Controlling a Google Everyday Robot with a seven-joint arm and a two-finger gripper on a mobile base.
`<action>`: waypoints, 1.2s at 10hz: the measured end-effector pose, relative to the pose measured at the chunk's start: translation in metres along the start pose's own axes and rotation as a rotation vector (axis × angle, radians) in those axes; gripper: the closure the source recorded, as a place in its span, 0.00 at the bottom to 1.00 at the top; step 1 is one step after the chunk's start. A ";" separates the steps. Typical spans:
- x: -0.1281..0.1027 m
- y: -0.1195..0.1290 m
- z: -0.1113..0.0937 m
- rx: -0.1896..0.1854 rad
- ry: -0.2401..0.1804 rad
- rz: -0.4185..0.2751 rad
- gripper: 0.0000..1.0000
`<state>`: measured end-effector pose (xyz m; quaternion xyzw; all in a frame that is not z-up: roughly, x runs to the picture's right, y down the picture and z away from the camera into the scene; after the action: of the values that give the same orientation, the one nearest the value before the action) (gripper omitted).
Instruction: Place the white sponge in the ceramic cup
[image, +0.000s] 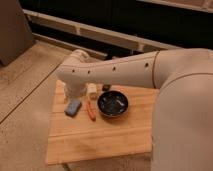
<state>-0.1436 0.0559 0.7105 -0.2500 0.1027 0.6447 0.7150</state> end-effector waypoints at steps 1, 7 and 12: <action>0.000 0.000 0.000 -0.001 0.001 0.000 0.35; -0.012 -0.011 0.012 0.029 -0.001 0.120 0.35; -0.016 0.017 0.084 0.064 0.077 0.071 0.35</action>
<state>-0.1771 0.0843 0.7859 -0.2478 0.1598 0.6560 0.6947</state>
